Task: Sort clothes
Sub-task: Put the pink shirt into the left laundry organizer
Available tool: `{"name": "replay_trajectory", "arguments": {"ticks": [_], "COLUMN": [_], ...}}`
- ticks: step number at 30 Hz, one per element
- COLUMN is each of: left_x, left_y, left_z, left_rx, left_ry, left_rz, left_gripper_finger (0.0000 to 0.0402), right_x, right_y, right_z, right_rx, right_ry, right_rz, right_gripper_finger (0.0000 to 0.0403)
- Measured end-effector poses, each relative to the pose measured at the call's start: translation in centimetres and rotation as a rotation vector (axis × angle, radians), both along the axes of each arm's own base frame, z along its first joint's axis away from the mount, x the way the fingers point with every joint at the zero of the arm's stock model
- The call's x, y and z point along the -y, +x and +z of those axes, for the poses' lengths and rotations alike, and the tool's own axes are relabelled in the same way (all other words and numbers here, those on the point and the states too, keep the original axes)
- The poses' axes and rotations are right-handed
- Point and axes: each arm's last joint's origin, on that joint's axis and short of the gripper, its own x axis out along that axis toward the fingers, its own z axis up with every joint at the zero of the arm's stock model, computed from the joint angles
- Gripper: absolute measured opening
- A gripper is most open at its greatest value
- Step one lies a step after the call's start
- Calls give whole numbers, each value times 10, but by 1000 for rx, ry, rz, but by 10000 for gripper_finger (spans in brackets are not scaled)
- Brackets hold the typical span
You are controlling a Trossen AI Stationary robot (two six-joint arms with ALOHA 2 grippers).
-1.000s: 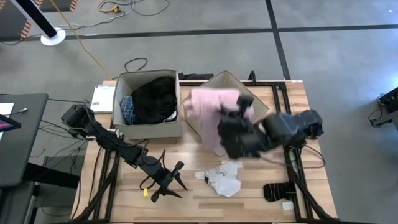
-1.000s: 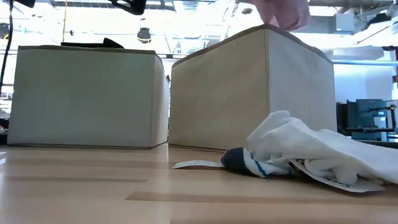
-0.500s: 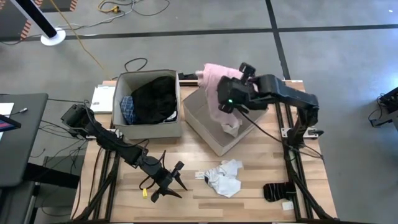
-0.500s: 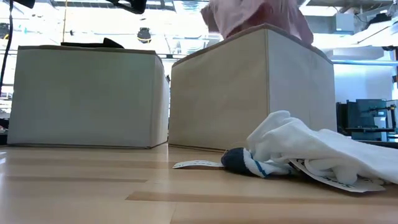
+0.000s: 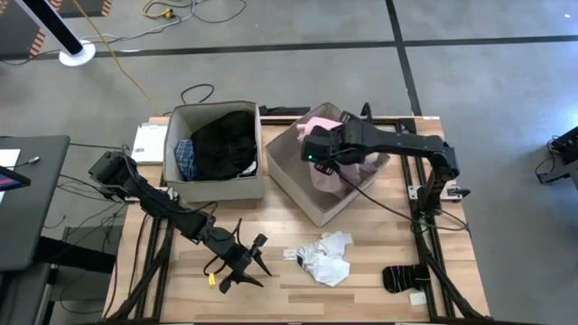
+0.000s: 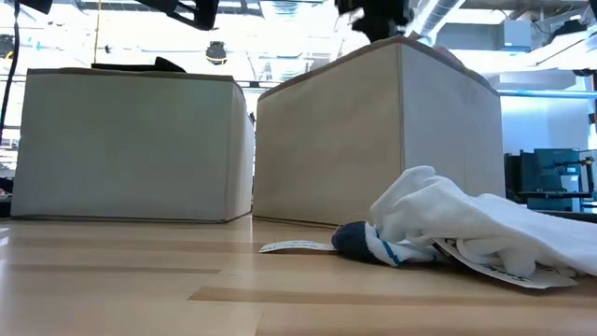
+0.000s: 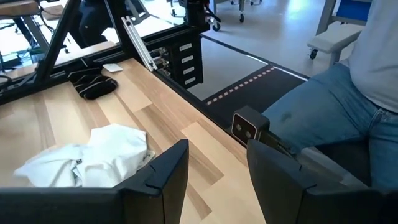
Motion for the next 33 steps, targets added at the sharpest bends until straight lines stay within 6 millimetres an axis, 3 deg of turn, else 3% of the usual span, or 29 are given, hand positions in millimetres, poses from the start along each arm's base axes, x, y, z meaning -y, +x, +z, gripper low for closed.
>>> {"name": "replay_trajectory", "arguments": {"ticks": [7,20,28,33], "left_x": [0,0,-1,-1], "left_y": [0,0,-1,-1], "left_z": [0,-2,-4,-4], "left_rx": [2,-13,-35,-34], "left_ry": [6,16,30,31], "left_rz": [3,4,3,5], "left_gripper_finger": [157,157,157,157], "right_x": [18,64,73,71], "right_y": [2,-1,-14,-19], "right_z": [-51,-121,-168,-183], "right_rx": [-51,56,98,112], "right_ry": [67,293,423,449], "right_rz": [-78,-161,-179,-174], "right_gripper_finger": [0,1,5,6]}}
